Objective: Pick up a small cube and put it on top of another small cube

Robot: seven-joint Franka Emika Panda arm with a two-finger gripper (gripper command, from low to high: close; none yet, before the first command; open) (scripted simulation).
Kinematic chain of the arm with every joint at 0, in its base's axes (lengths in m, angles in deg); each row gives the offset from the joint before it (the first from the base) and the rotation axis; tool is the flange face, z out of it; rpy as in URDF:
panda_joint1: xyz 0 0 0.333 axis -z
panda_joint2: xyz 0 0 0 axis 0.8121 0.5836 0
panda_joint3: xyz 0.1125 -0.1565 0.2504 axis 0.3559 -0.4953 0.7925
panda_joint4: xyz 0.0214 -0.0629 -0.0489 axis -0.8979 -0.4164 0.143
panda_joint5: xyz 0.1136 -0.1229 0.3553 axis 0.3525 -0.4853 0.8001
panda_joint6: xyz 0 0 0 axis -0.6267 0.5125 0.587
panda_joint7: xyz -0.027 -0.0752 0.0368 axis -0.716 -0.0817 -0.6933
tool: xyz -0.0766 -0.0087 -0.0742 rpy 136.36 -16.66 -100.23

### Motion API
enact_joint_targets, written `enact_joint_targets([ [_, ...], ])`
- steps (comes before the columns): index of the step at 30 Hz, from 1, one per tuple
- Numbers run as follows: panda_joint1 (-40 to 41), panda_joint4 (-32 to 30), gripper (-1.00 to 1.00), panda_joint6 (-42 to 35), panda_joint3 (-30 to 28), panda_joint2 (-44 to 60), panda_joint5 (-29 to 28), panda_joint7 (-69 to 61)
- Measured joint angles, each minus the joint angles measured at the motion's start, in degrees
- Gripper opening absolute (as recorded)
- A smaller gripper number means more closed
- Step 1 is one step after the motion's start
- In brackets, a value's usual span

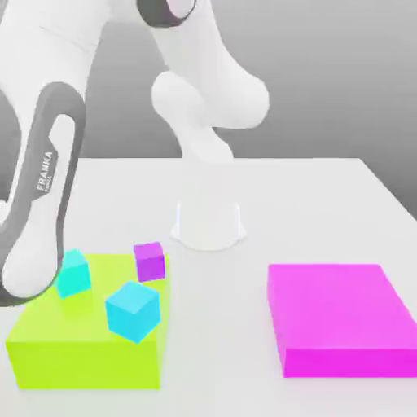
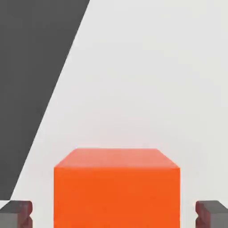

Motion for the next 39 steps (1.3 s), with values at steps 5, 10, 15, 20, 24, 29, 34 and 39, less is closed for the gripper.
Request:
enact_joint_targets([
  [5, 0.08, -0.05, -1.0, -0.04, 0.04, -0.17, -0.03, 0.04],
  [10, -1.61, -3.13, -1.0, -6.01, -2.07, -9.22, -2.36, 1.63],
  [15, -3.29, -10.54, -1.0, -8.81, -3.75, -19.67, -5.3, 3.71],
  [20, -4.26, -18.21, -1.0, -11.39, -4.7, -30.31, -9.13, 6.53],
  [24, -4.08, -24.32, -1.0, -13.56, -4.59, -38.87, -12.26, 8.95],
  [29, -3.07, -31.92, -1.0, -16.38, -3.53, -49.5, -15.48, 11.53],
  [34, -2.16, -38.25, -1.0, -14.41, -2.86, -53.87, -16.78, 12.58],
  [39, -2.37, -40.48, 1.0, -7.69, -3.29, -49.31, -16.18, 12.03],
])
